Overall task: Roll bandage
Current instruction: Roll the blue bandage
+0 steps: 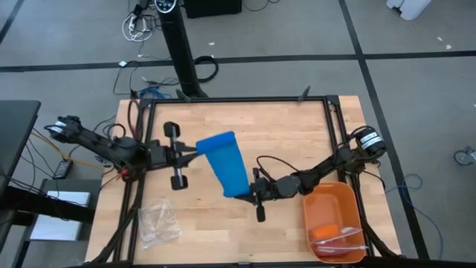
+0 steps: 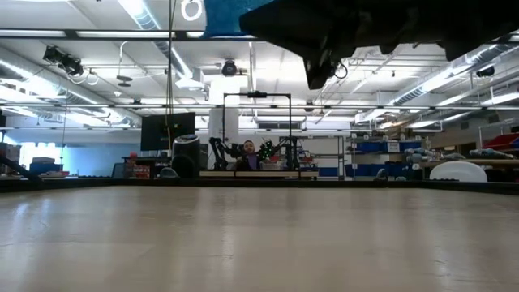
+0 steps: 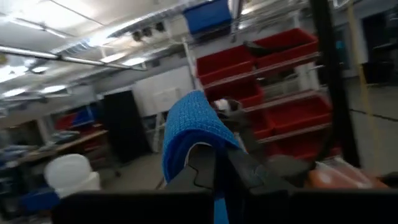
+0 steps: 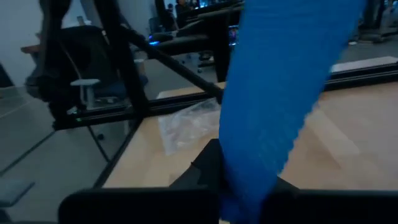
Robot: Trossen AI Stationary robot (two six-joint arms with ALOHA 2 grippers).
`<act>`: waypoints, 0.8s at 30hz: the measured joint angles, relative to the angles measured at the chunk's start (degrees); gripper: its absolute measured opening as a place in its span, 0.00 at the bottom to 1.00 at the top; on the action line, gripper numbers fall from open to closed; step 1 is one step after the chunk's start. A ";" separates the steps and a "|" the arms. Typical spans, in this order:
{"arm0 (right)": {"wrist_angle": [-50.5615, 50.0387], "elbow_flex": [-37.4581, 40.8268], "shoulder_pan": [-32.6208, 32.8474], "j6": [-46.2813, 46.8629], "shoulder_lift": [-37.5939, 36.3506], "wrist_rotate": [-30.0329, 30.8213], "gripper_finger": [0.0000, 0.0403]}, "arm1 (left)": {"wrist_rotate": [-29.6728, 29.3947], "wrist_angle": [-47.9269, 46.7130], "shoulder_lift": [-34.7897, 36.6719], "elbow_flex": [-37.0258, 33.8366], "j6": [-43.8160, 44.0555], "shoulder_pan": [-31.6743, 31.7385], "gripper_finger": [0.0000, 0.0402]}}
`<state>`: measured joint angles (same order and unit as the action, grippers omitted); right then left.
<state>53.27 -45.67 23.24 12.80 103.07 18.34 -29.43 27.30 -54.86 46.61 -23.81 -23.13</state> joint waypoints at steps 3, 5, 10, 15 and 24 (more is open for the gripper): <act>0.84 0.00 1.57 0.18 -0.02 0.07 0.01 | -2.95 -0.02 1.09 0.00 -2.30 1.00 0.03; 2.54 0.00 2.71 -0.06 -0.02 0.08 0.01 | -5.00 -0.64 1.86 0.00 -4.07 1.76 0.03; 3.46 -1.37 4.56 -2.83 -0.20 0.09 0.00 | -8.76 -6.91 4.42 0.00 -5.57 4.88 0.03; 2.70 -4.95 4.51 -7.28 -1.66 0.06 0.00 | -9.81 -15.86 7.09 0.00 -2.80 8.28 0.03; -13.43 -15.60 3.16 -17.00 -8.63 0.11 0.00 | -9.59 -31.40 8.05 0.00 4.09 11.44 0.03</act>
<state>39.84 -61.27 26.39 -4.20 94.43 18.45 -39.02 -4.10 -46.81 46.61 -19.72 -11.68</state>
